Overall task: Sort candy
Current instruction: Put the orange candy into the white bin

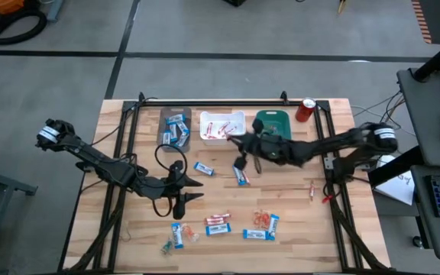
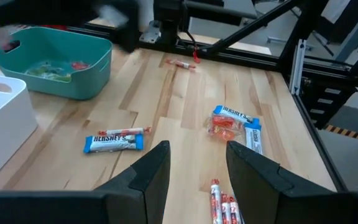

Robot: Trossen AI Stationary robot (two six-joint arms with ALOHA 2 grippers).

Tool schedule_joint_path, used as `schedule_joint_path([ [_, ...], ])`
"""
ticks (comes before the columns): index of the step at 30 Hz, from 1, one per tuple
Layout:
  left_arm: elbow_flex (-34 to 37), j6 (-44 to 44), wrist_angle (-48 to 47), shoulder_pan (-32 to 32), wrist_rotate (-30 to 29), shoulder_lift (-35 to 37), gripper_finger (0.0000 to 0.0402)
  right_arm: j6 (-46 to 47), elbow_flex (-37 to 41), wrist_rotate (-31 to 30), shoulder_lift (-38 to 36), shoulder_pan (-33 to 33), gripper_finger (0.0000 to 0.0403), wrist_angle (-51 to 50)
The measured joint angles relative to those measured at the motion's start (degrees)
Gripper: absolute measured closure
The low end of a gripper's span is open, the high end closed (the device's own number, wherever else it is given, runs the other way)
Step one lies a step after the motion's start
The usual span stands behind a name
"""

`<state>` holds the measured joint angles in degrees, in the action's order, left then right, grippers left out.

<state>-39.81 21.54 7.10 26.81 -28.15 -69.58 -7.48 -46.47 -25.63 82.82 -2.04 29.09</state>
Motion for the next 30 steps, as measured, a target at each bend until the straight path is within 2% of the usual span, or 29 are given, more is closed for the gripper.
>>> schedule_joint_path([
  [8, 0.0, 0.0, -0.51, 0.0, -0.02, 0.04, 0.0261, 5.57, -1.73, -0.05, 10.29, -9.97, 0.0385, 0.28],
  [17, 0.0, -0.23, -0.77, 0.0, -1.07, 0.04, 0.0261, 7.1, -2.86, 1.24, 13.6, -11.89, 0.0381, -0.02],
  [21, 0.0, -0.37, -1.03, 0.0, -2.85, 0.04, 0.0261, 8.42, -2.89, 3.15, 13.35, -11.89, 0.0352, -0.38],
  [30, 0.0, -0.66, -1.11, -0.04, -2.94, 0.02, 0.0261, 10.94, -2.89, 3.17, 12.88, -11.89, 0.0252, -0.47],
])
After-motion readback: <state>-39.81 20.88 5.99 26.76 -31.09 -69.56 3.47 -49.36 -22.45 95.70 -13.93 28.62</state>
